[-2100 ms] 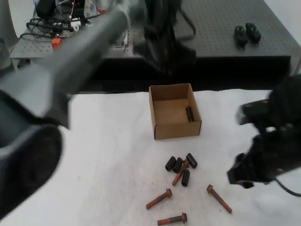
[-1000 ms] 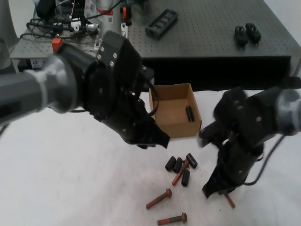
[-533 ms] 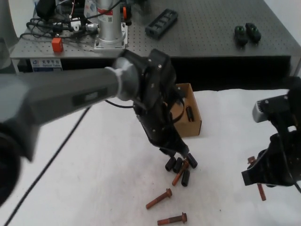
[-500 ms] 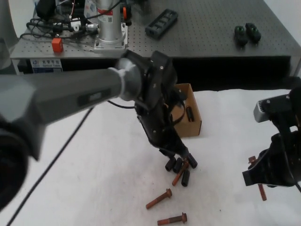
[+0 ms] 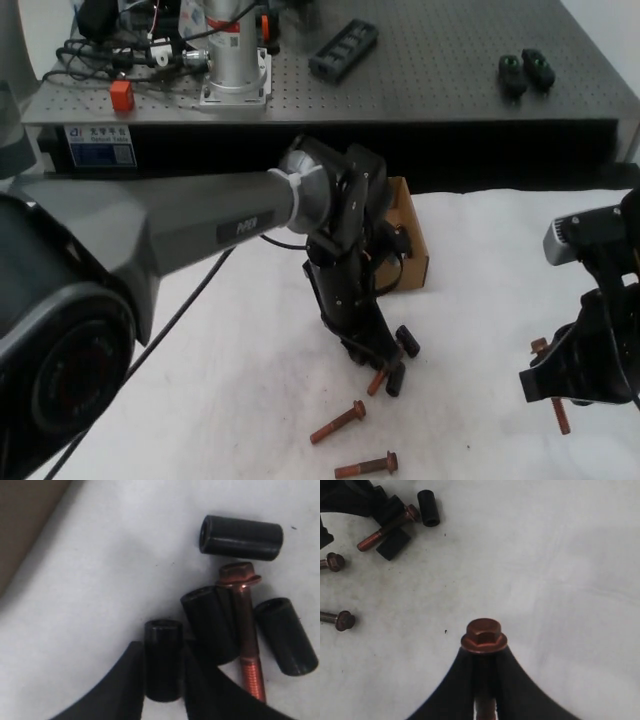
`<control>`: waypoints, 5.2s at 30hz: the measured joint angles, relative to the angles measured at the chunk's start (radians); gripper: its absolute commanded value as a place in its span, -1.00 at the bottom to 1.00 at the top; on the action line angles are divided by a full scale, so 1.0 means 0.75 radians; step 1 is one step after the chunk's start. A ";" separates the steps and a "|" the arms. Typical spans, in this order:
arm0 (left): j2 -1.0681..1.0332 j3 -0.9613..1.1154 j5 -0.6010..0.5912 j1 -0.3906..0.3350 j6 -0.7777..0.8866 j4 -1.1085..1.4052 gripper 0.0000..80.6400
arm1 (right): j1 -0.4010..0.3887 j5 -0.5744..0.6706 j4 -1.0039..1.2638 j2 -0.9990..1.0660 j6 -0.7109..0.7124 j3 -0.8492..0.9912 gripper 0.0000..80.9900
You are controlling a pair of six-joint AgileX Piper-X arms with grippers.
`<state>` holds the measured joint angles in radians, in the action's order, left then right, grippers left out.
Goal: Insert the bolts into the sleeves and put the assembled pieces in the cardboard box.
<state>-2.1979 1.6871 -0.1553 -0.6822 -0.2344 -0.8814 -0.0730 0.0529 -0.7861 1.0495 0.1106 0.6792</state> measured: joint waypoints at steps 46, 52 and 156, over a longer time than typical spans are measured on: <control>1.155 -1.283 -0.760 0.005 0.579 1.510 -0.98 | -0.168 0.781 1.504 -0.099 -1.023 -0.237 -0.99; 1.155 -1.283 -0.781 0.005 0.579 1.531 -0.98 | -0.168 0.781 1.478 -0.099 -1.010 -0.237 -0.99; 0.639 -0.325 0.395 0.235 0.394 0.062 -0.56 | -0.224 -0.089 -0.015 1.114 0.287 0.769 -0.18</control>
<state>-1.7184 1.4430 0.1411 -0.5060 0.0615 -0.8350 -0.2410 -0.0140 -0.7976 1.8853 0.3258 1.2560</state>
